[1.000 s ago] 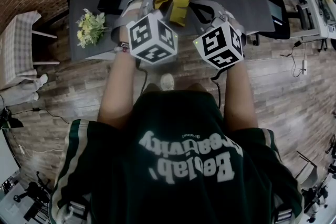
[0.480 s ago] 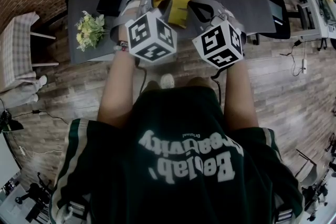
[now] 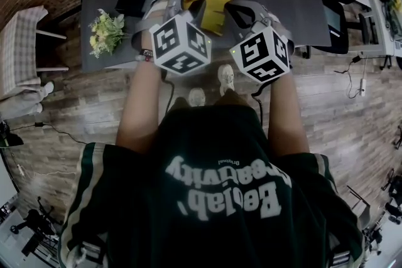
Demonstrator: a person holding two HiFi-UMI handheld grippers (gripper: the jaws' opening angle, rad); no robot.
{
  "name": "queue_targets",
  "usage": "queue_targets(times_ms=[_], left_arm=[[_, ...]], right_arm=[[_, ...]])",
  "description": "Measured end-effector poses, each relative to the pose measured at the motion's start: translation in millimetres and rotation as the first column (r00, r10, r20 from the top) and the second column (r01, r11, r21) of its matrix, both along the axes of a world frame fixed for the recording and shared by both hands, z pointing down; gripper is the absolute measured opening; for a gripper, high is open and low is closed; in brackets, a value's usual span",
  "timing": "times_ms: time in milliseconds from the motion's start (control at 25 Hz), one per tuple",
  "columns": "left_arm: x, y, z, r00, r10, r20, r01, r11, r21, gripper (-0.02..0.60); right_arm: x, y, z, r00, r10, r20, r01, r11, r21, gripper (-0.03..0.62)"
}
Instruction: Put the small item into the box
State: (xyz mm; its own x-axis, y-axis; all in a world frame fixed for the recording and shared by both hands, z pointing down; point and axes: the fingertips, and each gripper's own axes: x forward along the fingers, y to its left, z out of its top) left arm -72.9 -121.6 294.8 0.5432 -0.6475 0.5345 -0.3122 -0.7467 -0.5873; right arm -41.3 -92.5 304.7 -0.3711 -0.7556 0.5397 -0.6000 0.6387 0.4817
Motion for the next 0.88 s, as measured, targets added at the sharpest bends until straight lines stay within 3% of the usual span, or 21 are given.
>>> queue_targets(times_ms=[520, 880], left_arm=[[20.9, -51.3, 15.3, 0.990, -0.135, 0.036, 0.136, 0.990, -0.030, 0.072], [29.0, -83.5, 18.8, 0.966, -0.254, 0.056, 0.256, 0.966, -0.032, 0.072]], right_arm=[[28.6, -56.6, 8.7, 0.992, -0.125, 0.031, 0.126, 0.992, -0.015, 0.006], [35.4, -94.7, 12.5, 0.966, -0.253, 0.051, 0.254, 0.967, -0.016, 0.006]])
